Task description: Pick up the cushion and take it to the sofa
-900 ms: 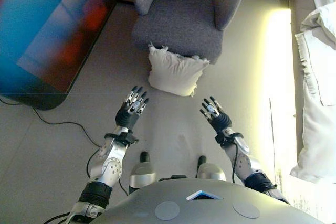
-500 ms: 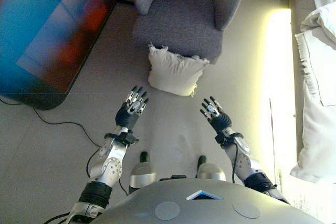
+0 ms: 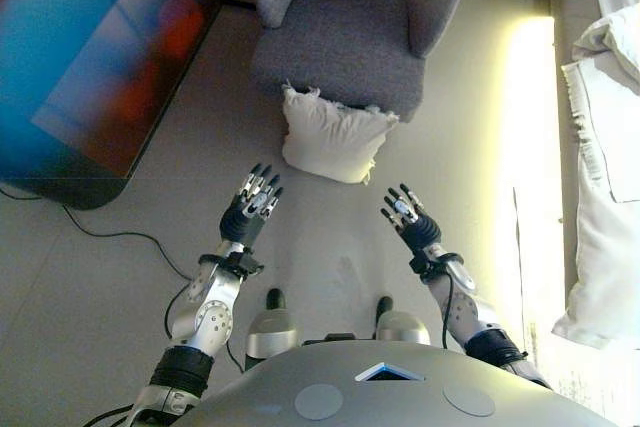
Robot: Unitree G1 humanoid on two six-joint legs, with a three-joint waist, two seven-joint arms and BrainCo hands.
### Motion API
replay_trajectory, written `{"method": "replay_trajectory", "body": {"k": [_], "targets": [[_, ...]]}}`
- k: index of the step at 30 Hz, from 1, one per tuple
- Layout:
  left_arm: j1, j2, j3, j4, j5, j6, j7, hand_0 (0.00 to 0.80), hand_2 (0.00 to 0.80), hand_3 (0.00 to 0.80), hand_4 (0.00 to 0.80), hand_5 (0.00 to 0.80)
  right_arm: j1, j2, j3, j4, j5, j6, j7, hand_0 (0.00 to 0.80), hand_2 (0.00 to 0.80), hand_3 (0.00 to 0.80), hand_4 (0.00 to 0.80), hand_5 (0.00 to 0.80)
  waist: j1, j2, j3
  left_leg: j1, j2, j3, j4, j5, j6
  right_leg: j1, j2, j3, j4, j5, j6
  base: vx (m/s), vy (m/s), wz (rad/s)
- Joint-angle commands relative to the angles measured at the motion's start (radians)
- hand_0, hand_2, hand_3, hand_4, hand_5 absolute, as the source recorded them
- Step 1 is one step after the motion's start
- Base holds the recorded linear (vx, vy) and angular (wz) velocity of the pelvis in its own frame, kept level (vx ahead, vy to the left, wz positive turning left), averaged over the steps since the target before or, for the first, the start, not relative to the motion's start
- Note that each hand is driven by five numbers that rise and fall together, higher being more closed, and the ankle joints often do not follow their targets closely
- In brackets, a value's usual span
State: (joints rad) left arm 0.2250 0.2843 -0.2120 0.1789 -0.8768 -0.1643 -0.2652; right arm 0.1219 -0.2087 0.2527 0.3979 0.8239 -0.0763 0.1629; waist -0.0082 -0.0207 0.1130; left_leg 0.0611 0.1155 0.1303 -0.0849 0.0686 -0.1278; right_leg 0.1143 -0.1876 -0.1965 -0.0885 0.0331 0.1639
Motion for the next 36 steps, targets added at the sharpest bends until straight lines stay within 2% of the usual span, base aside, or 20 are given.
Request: {"method": "replay_trajectory", "body": {"k": [1,4,8,12,15,17,18,19,20,22,24,26,28,30,31,33,34,35,36], "targets": [[-0.031,0.009,0.035,-0.038,0.017,-0.058,0.011,0.0,0.0,0.0,0.0,0.0,-0.021,0.003,-0.008,-0.065,0.007,-0.041,0.002,0.0,0.0,0.0,0.0,0.0,0.019,-0.002,0.007,-0.018,-0.021,0.052,0.078,-0.073,0.047,-0.063,0.023,-0.029,0.063,0.006,0.0,0.03,0.033,0.0],[-0.015,0.008,0.05,-0.039,0.037,-0.059,0.024,0.0,0.0,0.0,0.0,0.0,-0.011,0.002,-0.011,-0.072,0.0,-0.032,0.003,0.0,0.0,0.0,0.0,0.0,0.018,-0.008,0.011,-0.022,-0.026,0.056,0.107,-0.088,0.052,-0.064,0.013,-0.018,0.079,0.0,0.003,0.037,0.042,0.0],[-0.006,0.021,0.068,-0.041,0.062,-0.064,0.062,0.0,0.0,0.0,0.0,0.0,-0.006,-0.002,-0.02,-0.069,0.015,-0.054,0.001,0.0,0.0,0.0,0.0,0.0,0.014,-0.019,0.02,-0.03,-0.024,0.069,0.163,-0.115,0.058,-0.069,-0.007,-0.007,0.106,-0.005,0.008,0.051,0.04,-0.01],[0.017,0.033,0.097,-0.032,0.065,-0.046,0.046,0.0,0.0,0.0,0.0,0.0,-0.001,-0.008,-0.043,-0.067,0.014,-0.047,0.002,0.0,0.0,0.0,0.0,0.0,0.018,-0.025,0.016,-0.041,-0.042,0.043,0.221,-0.154,0.068,-0.066,-0.028,0.024,0.129,-0.014,0.011,0.094,0.09,-0.07],[0.02,0.042,0.101,-0.037,0.066,-0.026,0.03,0.0,0.0,0.0,0.0,0.0,0.022,-0.003,-0.06,-0.074,0.006,-0.035,0.009,0.0,0.0,0.0,0.0,0.0,0.015,-0.021,0.014,-0.068,-0.058,0.029,0.251,-0.168,0.089,-0.086,-0.051,0.048,0.2,-0.038,0.019,0.053,0.15,-0.13],[-0.007,0.049,0.089,-0.033,0.053,-0.017,0.036,0.0,0.0,0.0,0.0,0.0,0.028,0.007,-0.055,-0.076,0.0,-0.043,0.012,0.0,0.0,0.0,0.0,0.0,0.006,-0.022,0.023,-0.084,-0.084,0.023,0.258,-0.178,0.124,-0.148,-0.085,0.061,0.326,0.007,0.02,-0.028,0.205,0.04],[-0.027,0.051,0.082,-0.024,0.05,-0.017,0.038,0.0,0.0,0.0,0.0,0.0,0.027,0.013,-0.05,-0.076,-0.003,-0.051,0.01,0.0,0.0,0.0,0.0,0.0,0.0,-0.014,0.03,-0.087,-0.09,0.021,0.256,-0.179,0.141,-0.198,-0.104,0.082,0.432,0.054,0.021,-0.08,0.283,0.02],[-0.055,0.048,0.067,-0.01,0.049,-0.019,0.039,0.0,0.0,0.0,0.0,0.0,0.026,0.017,-0.04,-0.079,-0.004,-0.066,0.003,0.0,0.0,0.0,0.0,0.0,-0.017,0.009,0.048,-0.085,-0.084,0.016,0.255,-0.181,0.155,-0.29,-0.108,0.124,0.588,0.12,0.015,-0.07,0.293,0.07],[-0.072,0.047,0.053,-0.001,0.052,-0.021,0.045,0.0,0.0,0.0,0.0,0.0,0.028,0.019,-0.031,-0.077,-0.001,-0.078,-0.007,0.0,0.0,0.0,0.0,0.0,-0.026,0.023,0.059,-0.086,-0.079,0.012,0.261,-0.184,0.156,-0.35,-0.102,0.158,0.677,0.139,0.009,-0.019,0.261,0.27],[-0.094,0.047,0.037,0.011,0.048,-0.014,0.065,0.0,0.0,0.0,0.0,0.0,0.036,0.02,-0.026,-0.074,0.004,-0.084,-0.022,0.0,0.0,0.0,0.0,0.0,-0.042,0.037,0.065,-0.08,-0.072,-0.009,0.271,-0.187,0.151,-0.402,-0.078,0.208,0.751,0.161,0.006,0.1,0.112,0.54],[-0.099,0.055,0.041,0.002,0.037,0.012,0.063,0.0,0.0,0.0,0.0,0.0,0.045,0.018,-0.027,-0.07,0.012,-0.085,-0.033,0.0,0.0,0.0,0.0,0.0,-0.051,0.03,0.068,-0.059,-0.081,-0.029,0.27,-0.2,0.143,-0.404,-0.066,0.215,0.721,0.177,0.012,0.248,0.0,0.3],[-0.085,0.062,0.045,-0.007,0.044,0.022,0.063,0.0,0.0,0.0,0.0,0.0,0.051,0.015,-0.037,-0.065,0.023,-0.084,-0.035,0.0,0.0,0.0,0.0,0.0,-0.059,0.01,0.068,-0.035,-0.099,-0.041,0.27,-0.22,0.135,-0.386,-0.056,0.209,0.616,0.177,0.018,0.324,-0.107,0.21],[-0.077,0.068,0.036,-0.019,0.045,0.017,0.072,0.0,0.0,0.0,0.0,0.0,0.042,0.008,-0.047,-0.063,0.042,-0.082,-0.034,0.0,0.0,0.0,0.0,0.0,-0.074,-0.035,0.075,-0.013,-0.134,-0.052,0.284,-0.267,0.131,-0.386,-0.05,0.184,0.417,0.174,0.032,0.389,-0.168,0.11],[-0.084,0.068,0.025,-0.013,0.049,-0.001,0.072,0.0,0.0,0.0,0.0,0.0,0.023,0.001,-0.043,-0.057,0.061,-0.09,-0.03,0.0,0.0,0.0,0.0,0.0,-0.092,-0.06,0.086,0.011,-0.162,-0.071,0.295,-0.316,0.136,-0.398,-0.038,0.148,0.244,0.178,0.046,0.434,-0.101,0.08],[-0.083,0.072,0.021,-0.013,0.048,-0.009,0.066,0.0,0.0,0.0,0.0,0.0,0.017,-0.005,-0.042,-0.058,0.068,-0.09,-0.031,0.0,0.0,0.0,0.0,0.0,-0.104,-0.073,0.086,0.038,-0.181,-0.08,0.286,-0.336,0.142,-0.421,-0.023,0.112,0.133,0.194,0.057,0.477,-0.022,0.12],[-0.078,0.075,0.018,-0.017,0.052,-0.017,0.053,0.0,0.0,0.0,0.0,0.0,0.015,-0.008,-0.047,-0.061,0.07,-0.085,-0.035,0.0,0.0,0.0,0.0,0.0,-0.115,-0.07,0.091,0.088,-0.186,-0.081,0.282,-0.37,0.145,-0.444,-0.002,0.03,0.038,0.241,0.058,0.521,0.002,0.25],[-0.065,0.076,0.019,-0.022,0.052,-0.021,0.037,0.0,0.0,0.0,0.0,0.0,0.022,-0.011,-0.05,-0.059,0.071,-0.084,-0.037,0.0,0.0,0.0,0.0,0.0,-0.118,-0.073,0.09,0.117,-0.19,-0.078,0.282,-0.388,0.149,-0.466,-0.005,-0.014,0.03,0.264,0.055,0.554,-0.022,0.5],[-0.056,0.074,0.018,-0.03,0.054,-0.016,0.032,0.0,0.0,0.0,0.0,0.0,0.026,-0.009,-0.052,-0.056,0.069,-0.084,-0.039,0.0,0.0,0.0,0.0,0.0,-0.119,-0.075,0.088,0.133,-0.192,-0.076,0.285,-0.4,0.153,-0.471,-0.006,-0.034,0.033,0.275,0.052,0.556,-0.039,0.57],[-0.045,0.074,0.015,-0.03,0.057,-0.018,0.028,0.0,0.0,0.0,0.0,0.0,0.036,-0.008,-0.054,-0.054,0.069,-0.083,-0.035,0.0,0.0,0.0,0.0,0.0,-0.126,-0.074,0.08,0.151,-0.192,-0.076,0.283,-0.403,0.157,-0.475,0.011,-0.051,0.025,0.268,0.048,0.608,-0.048,0.56]]}}
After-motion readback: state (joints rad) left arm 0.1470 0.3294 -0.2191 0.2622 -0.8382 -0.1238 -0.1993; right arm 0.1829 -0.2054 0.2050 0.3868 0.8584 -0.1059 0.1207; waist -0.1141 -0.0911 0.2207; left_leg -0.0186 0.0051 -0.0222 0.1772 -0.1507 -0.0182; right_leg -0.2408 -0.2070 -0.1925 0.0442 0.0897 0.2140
